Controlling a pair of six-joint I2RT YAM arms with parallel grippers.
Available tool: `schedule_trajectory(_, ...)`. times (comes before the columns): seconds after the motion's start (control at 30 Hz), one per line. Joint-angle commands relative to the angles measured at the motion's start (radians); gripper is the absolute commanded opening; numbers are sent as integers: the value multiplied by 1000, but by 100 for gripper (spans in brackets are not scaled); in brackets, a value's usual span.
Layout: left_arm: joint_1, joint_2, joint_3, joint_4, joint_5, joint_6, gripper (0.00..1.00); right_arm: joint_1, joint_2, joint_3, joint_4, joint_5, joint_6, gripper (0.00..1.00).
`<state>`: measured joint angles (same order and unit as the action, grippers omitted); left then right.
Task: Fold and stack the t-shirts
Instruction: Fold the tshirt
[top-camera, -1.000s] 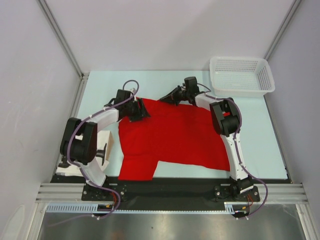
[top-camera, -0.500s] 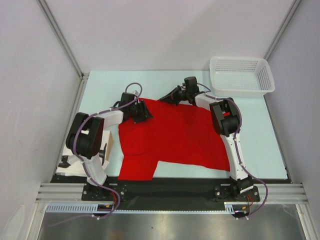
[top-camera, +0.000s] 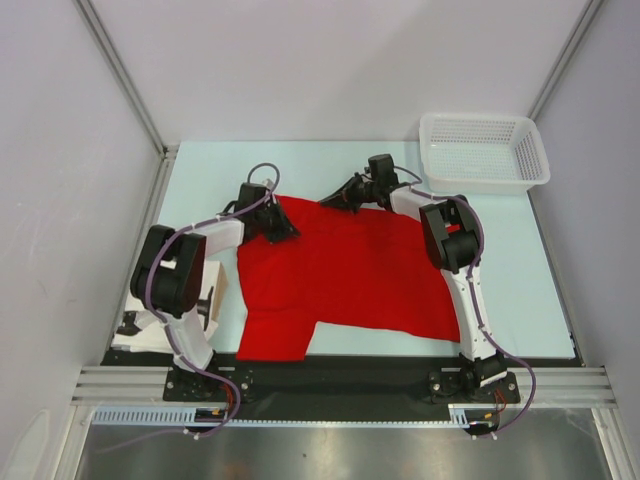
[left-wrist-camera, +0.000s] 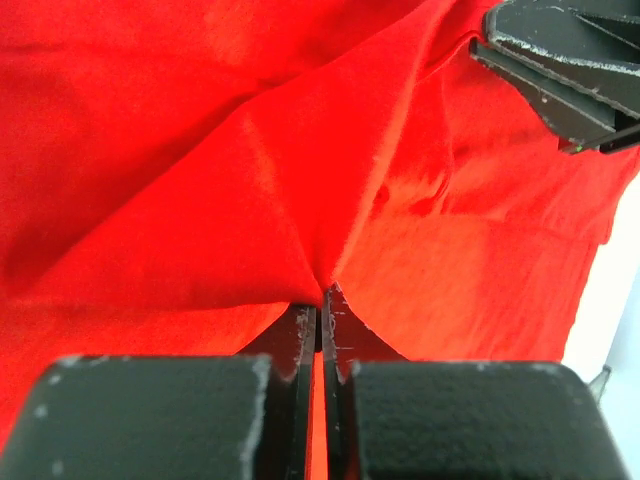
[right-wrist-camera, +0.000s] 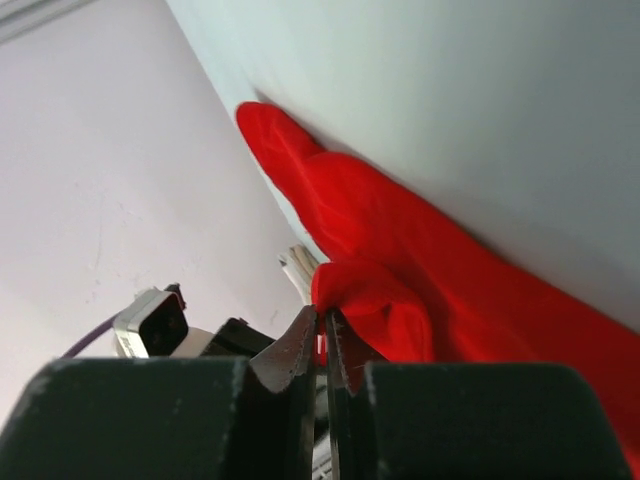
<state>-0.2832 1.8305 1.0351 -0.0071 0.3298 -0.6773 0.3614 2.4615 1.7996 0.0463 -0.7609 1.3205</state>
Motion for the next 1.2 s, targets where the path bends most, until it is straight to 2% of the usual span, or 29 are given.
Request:
schedule_trajectory(0.0,47,-92,31,-95,72,13,0,5,-84,24,-124,-21,-114,9)
schedule_trajectory(0.13,133,-155,11,-226,150,42,0,30,-150,27,-363,8,-344,0)
schedule_trajectory(0.2,160,-166,25,-283,188,91,1,45,-193,27,-487,50,-415,0)
schedule_trajectory(0.3,185,-166,40,-384,231,154,0,91,-234,21,-593,83,-538,0)
schedule_trajectory(0.4,205,-155,33,-413,253,192,0,145,-254,17,-669,118,-609,0)
schedule_trajectory(0.6,219,-194,-10,-433,301,214,0,185,-332,-38,-753,210,-665,0)
schedule_trajectory(0.93,225,-243,-66,-478,318,249,0,211,-384,-95,-838,262,-742,0)
schedule_trajectory(1.17,233,-234,-86,-514,302,275,1,229,-385,-124,-849,225,-759,0)
